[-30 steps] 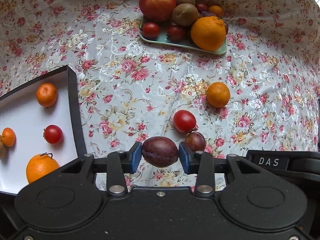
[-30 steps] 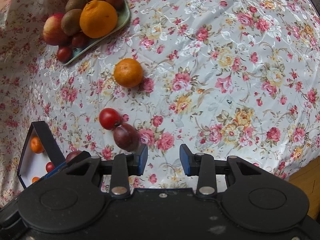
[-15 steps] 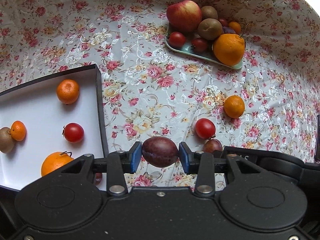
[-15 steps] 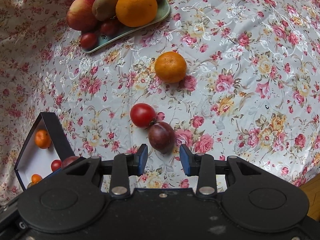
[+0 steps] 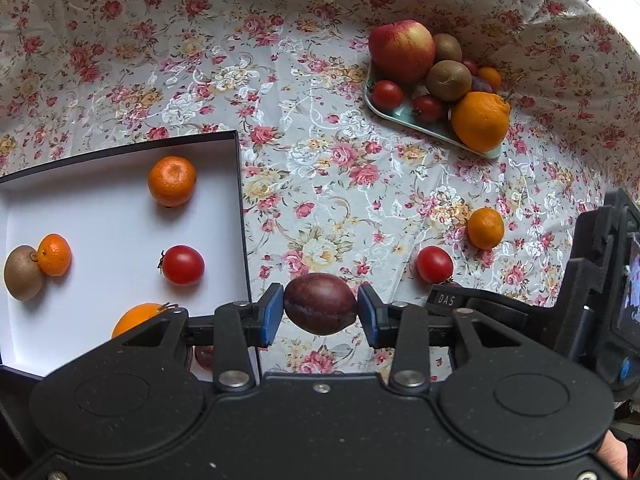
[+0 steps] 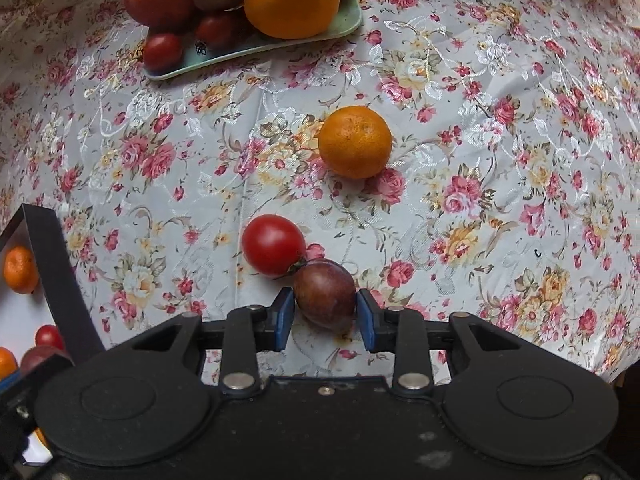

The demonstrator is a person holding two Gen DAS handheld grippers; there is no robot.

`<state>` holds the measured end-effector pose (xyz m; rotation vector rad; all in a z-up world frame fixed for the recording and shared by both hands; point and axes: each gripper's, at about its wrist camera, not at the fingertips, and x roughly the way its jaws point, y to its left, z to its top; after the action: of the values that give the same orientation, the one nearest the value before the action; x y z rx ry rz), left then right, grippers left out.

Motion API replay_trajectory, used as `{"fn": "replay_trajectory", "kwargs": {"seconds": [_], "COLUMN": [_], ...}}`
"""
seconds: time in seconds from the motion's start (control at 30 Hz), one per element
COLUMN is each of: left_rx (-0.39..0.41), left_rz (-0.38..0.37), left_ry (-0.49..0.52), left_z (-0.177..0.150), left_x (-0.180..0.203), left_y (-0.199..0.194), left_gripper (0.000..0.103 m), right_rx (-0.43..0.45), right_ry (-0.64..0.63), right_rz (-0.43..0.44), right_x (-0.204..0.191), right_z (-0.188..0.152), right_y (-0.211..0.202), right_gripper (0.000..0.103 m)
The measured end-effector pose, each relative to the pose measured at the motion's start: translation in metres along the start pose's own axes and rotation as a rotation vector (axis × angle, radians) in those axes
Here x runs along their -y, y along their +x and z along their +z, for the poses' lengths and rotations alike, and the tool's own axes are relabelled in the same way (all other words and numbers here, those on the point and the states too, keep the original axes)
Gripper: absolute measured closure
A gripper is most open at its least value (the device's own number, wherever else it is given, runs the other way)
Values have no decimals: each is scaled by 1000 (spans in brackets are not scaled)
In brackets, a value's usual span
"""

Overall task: Organize fruits
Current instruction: 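Lift the plum with the left tool while the right tool grasps another dark plum, then carry both held plums over the white box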

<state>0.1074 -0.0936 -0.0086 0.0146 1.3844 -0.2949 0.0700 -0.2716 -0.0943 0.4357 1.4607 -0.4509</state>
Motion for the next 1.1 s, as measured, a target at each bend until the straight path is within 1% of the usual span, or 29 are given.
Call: {"fn": "replay_trajectory", "kwargs": {"seconds": [0.17,0.27,0.5,0.73,0.87,1.1], "left_rx": [15,28,52,68,73,62], "left_rz": [-1,6,43,85,102,131], "left_ry": [-30,-39,-79,-148,-187,-234], "left_z": [2,1,1,2,2,-4], "left_x": [-14,-22,-49,-89,-111,-148], "left_y": [-8,-13,-21,-27,-29,-27], "left_gripper": [55,55,55,55,55,55], "right_rx": [25,35,89,149,156,172], "right_ry": [-21,-18,-36,-98,-127,-185], "right_rz": [-35,-23,74,180,227,282], "right_x": [-2,-1,-18,-58,-80,-123], "right_z": [-3,-3,-8,-15,-19,-28], "right_y": [-5,-14,-45,-71,-76,-84], "right_gripper": [70,70,70,70,70,69]}}
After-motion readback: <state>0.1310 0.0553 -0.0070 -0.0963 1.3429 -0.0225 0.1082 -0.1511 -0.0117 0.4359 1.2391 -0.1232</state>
